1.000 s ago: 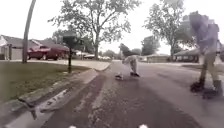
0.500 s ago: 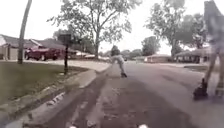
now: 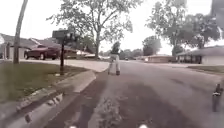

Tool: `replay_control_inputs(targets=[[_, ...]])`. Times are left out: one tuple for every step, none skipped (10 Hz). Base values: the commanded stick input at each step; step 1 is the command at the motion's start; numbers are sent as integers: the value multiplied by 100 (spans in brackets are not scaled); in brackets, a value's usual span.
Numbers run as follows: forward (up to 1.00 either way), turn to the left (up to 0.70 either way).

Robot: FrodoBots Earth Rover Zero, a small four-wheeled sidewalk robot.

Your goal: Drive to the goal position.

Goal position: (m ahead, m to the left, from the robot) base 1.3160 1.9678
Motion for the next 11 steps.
replay_control_inputs(targets=[[70,0],[70,0],[70,0],[19,0],[70,0],[70,0],[70,0],[70,0],[70,0],[70,0],[70,0]])
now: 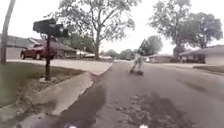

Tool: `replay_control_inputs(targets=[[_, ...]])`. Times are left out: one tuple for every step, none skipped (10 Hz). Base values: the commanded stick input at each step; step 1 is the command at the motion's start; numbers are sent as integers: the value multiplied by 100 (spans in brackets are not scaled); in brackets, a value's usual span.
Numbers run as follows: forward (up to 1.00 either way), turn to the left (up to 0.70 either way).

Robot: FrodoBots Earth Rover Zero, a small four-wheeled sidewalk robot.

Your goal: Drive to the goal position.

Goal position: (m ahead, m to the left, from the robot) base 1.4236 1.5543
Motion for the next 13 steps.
replay_control_inputs(targets=[[70,0],[70,0],[70,0],[70,0],[70,0],[70,0],[70,0],[70,0],[70,0],[70,0],[70,0],[70,0],[70,0]])
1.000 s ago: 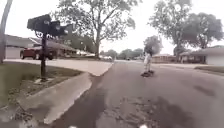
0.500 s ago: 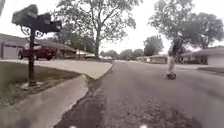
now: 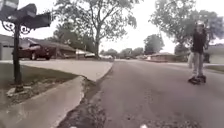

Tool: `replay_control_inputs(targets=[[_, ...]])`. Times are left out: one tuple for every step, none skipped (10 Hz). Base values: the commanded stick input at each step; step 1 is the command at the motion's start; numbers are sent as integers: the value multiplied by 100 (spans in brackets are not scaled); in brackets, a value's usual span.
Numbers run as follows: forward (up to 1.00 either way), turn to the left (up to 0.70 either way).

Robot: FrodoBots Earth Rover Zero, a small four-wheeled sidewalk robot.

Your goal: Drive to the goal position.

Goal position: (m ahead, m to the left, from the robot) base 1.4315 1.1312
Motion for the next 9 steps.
replay_control_inputs(targets=[[70,0],[70,0],[70,0],[70,0],[9,0],[17,0],[36,0],[54,0],[70,0]])
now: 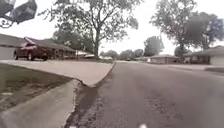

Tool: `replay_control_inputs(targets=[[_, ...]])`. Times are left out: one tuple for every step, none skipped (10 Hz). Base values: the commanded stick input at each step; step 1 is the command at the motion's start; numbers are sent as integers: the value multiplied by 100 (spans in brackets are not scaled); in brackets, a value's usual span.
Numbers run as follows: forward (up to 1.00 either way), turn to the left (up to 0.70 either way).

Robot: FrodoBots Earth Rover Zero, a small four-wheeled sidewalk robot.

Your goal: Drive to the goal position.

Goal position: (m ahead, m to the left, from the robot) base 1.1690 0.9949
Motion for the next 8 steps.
replay_control_inputs(targets=[[70,0],[70,0],[70,0],[70,0],[70,0],[70,0],[70,0],[70,0]])
